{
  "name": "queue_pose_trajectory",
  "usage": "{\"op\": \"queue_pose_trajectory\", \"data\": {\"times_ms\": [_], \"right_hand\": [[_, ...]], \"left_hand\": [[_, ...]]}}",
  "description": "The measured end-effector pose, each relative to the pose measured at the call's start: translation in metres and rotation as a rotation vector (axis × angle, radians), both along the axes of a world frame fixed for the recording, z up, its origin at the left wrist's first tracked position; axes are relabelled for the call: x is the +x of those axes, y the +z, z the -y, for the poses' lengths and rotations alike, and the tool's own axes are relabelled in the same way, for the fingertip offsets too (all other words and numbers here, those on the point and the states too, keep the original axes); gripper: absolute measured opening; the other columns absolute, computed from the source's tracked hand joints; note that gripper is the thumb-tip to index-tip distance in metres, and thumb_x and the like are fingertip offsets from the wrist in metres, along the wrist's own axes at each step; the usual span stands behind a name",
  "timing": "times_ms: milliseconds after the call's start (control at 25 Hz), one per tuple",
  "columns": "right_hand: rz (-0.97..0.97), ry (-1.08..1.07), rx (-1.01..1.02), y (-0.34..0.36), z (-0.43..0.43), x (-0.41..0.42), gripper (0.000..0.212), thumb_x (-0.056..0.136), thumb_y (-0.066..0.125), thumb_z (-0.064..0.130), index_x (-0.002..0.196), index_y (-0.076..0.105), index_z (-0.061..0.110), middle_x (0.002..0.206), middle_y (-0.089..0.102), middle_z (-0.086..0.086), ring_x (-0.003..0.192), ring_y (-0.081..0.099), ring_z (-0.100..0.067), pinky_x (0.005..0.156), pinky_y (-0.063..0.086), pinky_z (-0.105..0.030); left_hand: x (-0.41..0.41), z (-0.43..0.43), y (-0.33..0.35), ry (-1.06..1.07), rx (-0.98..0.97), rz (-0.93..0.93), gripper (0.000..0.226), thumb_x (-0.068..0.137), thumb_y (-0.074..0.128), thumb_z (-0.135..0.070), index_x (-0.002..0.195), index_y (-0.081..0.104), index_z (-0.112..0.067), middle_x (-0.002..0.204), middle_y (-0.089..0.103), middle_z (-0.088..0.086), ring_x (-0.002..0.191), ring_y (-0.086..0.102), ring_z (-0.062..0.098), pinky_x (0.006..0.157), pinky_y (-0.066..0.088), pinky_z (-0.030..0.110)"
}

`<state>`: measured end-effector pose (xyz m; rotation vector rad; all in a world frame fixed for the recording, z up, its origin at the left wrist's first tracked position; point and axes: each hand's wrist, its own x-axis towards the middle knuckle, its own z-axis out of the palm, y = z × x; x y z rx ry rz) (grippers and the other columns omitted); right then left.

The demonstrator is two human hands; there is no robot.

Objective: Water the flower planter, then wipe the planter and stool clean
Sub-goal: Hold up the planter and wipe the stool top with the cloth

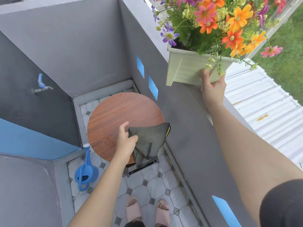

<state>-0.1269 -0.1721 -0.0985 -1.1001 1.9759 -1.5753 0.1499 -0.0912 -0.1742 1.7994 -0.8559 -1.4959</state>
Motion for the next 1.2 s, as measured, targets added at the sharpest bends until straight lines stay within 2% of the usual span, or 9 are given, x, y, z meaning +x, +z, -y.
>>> {"op": "queue_pose_trajectory", "data": {"times_ms": [160, 280, 400, 560, 640, 720, 800, 880, 1200], "right_hand": [[0.004, -0.001, 0.004, -0.001, 0.002, -0.002, 0.07, 0.075, 0.057, 0.065, 0.127, 0.05, 0.017, 0.083, 0.063, 0.01, 0.084, 0.067, -0.03, 0.078, 0.056, -0.041], [0.004, 0.008, -0.005, -0.002, 0.002, -0.004, 0.07, 0.076, 0.058, 0.064, 0.127, 0.05, 0.016, 0.081, 0.062, 0.012, 0.078, 0.065, -0.024, 0.076, 0.055, -0.039], [-0.006, 0.027, -0.008, -0.001, 0.001, -0.003, 0.067, 0.077, 0.057, 0.062, 0.127, 0.049, 0.018, 0.081, 0.061, 0.016, 0.079, 0.064, -0.021, 0.074, 0.053, -0.031], [0.015, 0.043, -0.007, -0.001, 0.0, -0.004, 0.064, 0.082, 0.06, 0.057, 0.129, 0.049, 0.016, 0.081, 0.06, 0.017, 0.076, 0.063, -0.011, 0.072, 0.052, -0.025], [0.012, 0.042, -0.008, -0.002, 0.0, -0.005, 0.054, 0.088, 0.062, 0.047, 0.129, 0.049, 0.014, 0.082, 0.057, 0.02, 0.072, 0.059, 0.011, 0.07, 0.049, -0.012], [-0.004, 0.038, -0.006, -0.001, 0.0, -0.004, 0.048, 0.09, 0.062, 0.04, 0.129, 0.049, 0.015, 0.083, 0.055, 0.022, 0.069, 0.054, 0.021, 0.067, 0.043, -0.003], [-0.003, 0.037, -0.013, 0.002, -0.001, -0.002, 0.044, 0.087, 0.062, 0.048, 0.123, 0.05, 0.026, 0.082, 0.058, 0.019, 0.074, 0.061, 0.008, 0.073, 0.051, -0.015], [-0.003, 0.042, -0.018, 0.004, -0.002, 0.0, 0.036, 0.08, 0.06, 0.058, 0.109, 0.047, 0.041, 0.081, 0.06, 0.015, 0.078, 0.064, -0.017, 0.077, 0.056, -0.036], [-0.007, 0.034, -0.01, 0.0, 0.0, -0.003, 0.042, 0.076, 0.056, 0.063, 0.107, 0.046, 0.036, 0.083, 0.063, 0.001, 0.079, 0.062, -0.022, 0.078, 0.052, -0.038]], "left_hand": [[0.013, -0.002, -0.006, -0.079, -0.103, 0.219, 0.069, 0.082, 0.054, 0.005, 0.134, 0.034, -0.035, 0.115, 0.056, 0.008, 0.101, 0.057, 0.022, 0.086, 0.051, 0.044], [0.019, -0.007, -0.007, 0.068, -0.192, 0.157, 0.068, 0.084, 0.051, 0.004, 0.131, 0.036, -0.042, 0.11, 0.059, 0.004, 0.101, 0.059, 0.023, 0.084, 0.05, 0.041], [0.025, -0.012, -0.008, 0.031, -0.259, 0.303, 0.067, 0.082, 0.051, 0.006, 0.129, 0.041, -0.041, 0.116, 0.058, 0.004, 0.11, 0.055, 0.022, 0.092, 0.046, 0.038], [0.018, -0.017, 0.004, -0.266, -0.462, 0.814, 0.065, 0.073, 0.047, 0.021, 0.129, 0.051, -0.014, 0.136, 0.046, 0.009, 0.124, 0.042, 0.027, 0.093, 0.044, 0.039], [0.006, -0.01, 0.01, -0.469, -0.777, 0.884, 0.054, 0.07, 0.048, 0.023, 0.115, 0.062, -0.004, 0.13, 0.056, 0.013, 0.126, 0.047, 0.03, 0.099, 0.044, 0.048], [-0.003, -0.003, 0.007, -0.908, -1.026, 0.835, 0.048, 0.076, 0.045, 0.014, 0.116, 0.064, -0.005, 0.129, 0.059, 0.011, 0.127, 0.048, 0.027, 0.102, 0.041, 0.05], [0.0, 0.0, -0.005, -1.345, -0.963, 0.879, 0.048, 0.094, 0.03, -0.011, 0.139, 0.043, -0.017, 0.148, 0.036, -0.002, 0.139, 0.023, 0.021, 0.111, 0.027, 0.045], [0.015, 0.0, -0.023, -1.47, -0.835, 0.974, 0.048, 0.1, 0.009, -0.041, 0.147, 0.016, -0.033, 0.153, 0.012, -0.013, 0.142, 0.003, 0.02, 0.113, 0.01, 0.046], [0.048, 0.018, -0.03, -1.072, -0.478, 1.17, 0.047, 0.094, 0.006, -0.056, 0.141, 0.001, -0.052, 0.152, -0.004, -0.023, 0.143, -0.011, 0.014, 0.106, 0.001, 0.068]]}}
